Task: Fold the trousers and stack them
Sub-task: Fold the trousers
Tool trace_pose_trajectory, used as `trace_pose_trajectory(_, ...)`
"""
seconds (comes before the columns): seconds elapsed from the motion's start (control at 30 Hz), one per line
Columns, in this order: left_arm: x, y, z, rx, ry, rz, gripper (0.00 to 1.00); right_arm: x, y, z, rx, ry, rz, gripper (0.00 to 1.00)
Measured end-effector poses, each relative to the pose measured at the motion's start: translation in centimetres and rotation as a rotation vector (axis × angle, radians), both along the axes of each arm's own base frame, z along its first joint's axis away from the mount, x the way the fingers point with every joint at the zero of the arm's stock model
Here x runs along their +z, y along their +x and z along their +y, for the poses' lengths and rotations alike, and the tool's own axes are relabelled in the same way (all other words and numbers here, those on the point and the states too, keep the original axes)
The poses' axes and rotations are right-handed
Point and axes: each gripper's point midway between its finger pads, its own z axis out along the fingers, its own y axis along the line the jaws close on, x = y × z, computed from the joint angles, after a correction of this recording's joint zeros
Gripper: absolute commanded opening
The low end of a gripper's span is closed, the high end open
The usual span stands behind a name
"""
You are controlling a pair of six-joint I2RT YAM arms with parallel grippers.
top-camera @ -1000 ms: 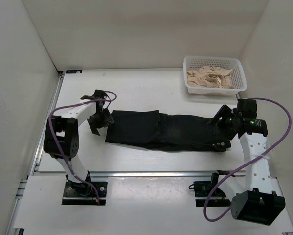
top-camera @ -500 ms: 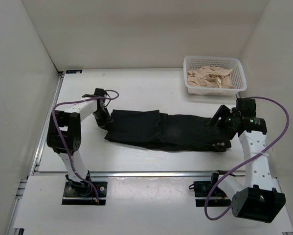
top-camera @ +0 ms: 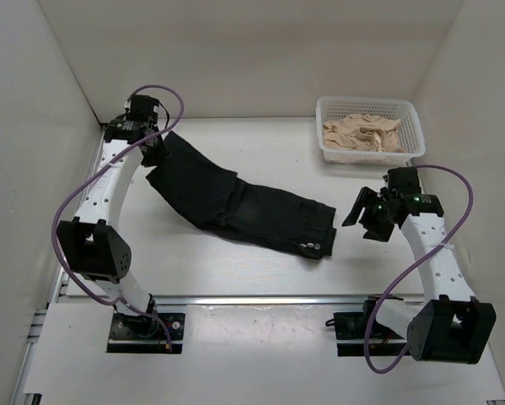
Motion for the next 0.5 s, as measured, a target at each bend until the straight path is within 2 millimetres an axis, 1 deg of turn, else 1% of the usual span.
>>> trace_pose_trajectory(0.1, 2.7, 0.1, -0.6, -0.030, 0.040, -0.045, 0.10, -0.7, 0.1, 0.1, -0.008, 0.002, 0.019, 0.73)
trace_pose_trajectory(0.13, 3.3, 0.0, -1.1, -0.049, 0.044, -0.053, 0.10, -1.0, 0.3, 0.1, -0.014, 0.006, 0.028, 0.70)
trace_pose_trajectory(0.17, 3.9, 0.0, -1.7, -0.067, 0.045, -0.063, 0.10, -1.6, 0.4, 0.2, -0.017, 0.010, 0.039, 0.70)
trace_pose_trajectory(0.23, 5.0, -0.3, -3.2, -0.113, 0.045, -0.081, 0.10, -2.9, 0.6, 0.4, -0.024, 0.021, 0.073, 0.63)
trace_pose_trajectory(0.3, 6.1, -0.6, -5.3, -0.165, 0.040, -0.103, 0.10, -4.5, 0.6, 0.6, -0.033, 0.039, 0.120, 0.59)
trace_pose_trajectory(0.33, 6.7, -0.9, -6.5, -0.194, 0.034, -0.113, 0.10, -5.3, 0.7, 0.7, -0.036, 0.044, 0.141, 0.53)
trace_pose_trajectory(0.43, 8.3, -1.8, -10.6, -0.280, 0.008, -0.148, 0.10, -7.0, 1.0, 1.3, -0.033, 0.051, 0.190, 0.41)
trace_pose_trajectory(0.47, 8.7, -2.2, -12.0, -0.310, -0.002, -0.158, 0.10, -7.5, 1.2, 1.6, -0.027, 0.051, 0.200, 0.33)
trace_pose_trajectory(0.5, 9.1, -2.5, -13.4, -0.336, -0.013, -0.169, 0.10, -7.9, 1.4, 1.9, -0.019, 0.049, 0.205, 0.28)
